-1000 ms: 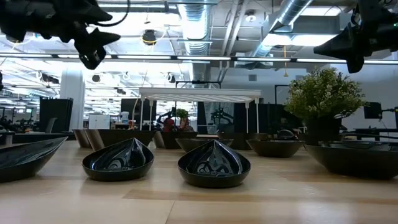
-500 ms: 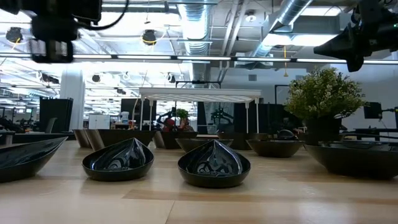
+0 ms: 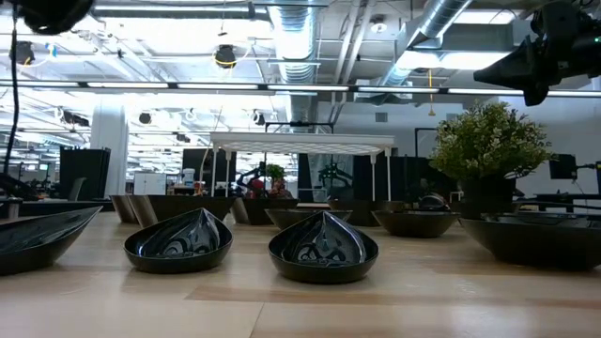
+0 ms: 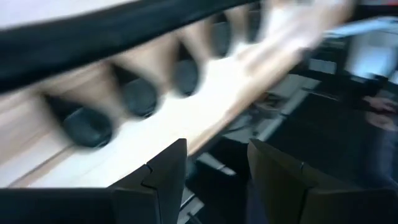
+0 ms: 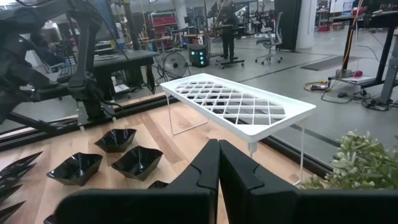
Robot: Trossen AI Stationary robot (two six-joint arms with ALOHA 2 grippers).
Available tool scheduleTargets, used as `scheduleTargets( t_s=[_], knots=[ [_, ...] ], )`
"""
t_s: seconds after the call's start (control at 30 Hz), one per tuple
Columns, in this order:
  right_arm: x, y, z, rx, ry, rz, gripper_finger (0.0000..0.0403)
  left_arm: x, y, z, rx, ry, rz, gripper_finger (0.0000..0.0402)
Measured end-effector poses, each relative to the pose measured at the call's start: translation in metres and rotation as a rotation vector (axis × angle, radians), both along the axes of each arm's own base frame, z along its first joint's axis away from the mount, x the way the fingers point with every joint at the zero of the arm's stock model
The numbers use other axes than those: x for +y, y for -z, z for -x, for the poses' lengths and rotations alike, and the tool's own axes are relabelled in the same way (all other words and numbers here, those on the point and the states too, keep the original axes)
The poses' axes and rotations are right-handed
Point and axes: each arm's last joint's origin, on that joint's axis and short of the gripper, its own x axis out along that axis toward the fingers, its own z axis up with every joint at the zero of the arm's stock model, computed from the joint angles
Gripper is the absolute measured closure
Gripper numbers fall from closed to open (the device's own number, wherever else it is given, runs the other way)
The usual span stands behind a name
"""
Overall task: Pick & Place Mini shaped plates
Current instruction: Put the black drop-shaped plate on the shelf
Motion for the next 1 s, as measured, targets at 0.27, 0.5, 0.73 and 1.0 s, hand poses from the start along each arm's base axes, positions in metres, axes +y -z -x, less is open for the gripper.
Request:
scheduleTargets(
  t_s=[0.27, 0.5, 0.73, 1.0],
  knots=[
    [0.0, 0.0, 0.0, 0.0, 0.0, 0.0, 0.0401, -0.012, 0.016, 0.024, 0.238, -0.136, -0.017, 0.0229],
    [0.0, 0.0, 0.0, 0.0, 0.0, 0.0, 0.0401, -0.02, 0.023, 0.026, 0.253, -0.106, -0.047, 0.0229],
    [0.0, 0.0, 0.0, 0.0, 0.0, -0.001, 0.0401, -0.024, 0.029, 0.026, 0.247, -0.024, -0.1, 0.0229],
    [0.0, 0.0, 0.0, -0.001, 0.0, -0.001, 0.0401, -0.021, 0.034, 0.027, 0.245, -0.016, -0.12, 0.0229]
  ],
)
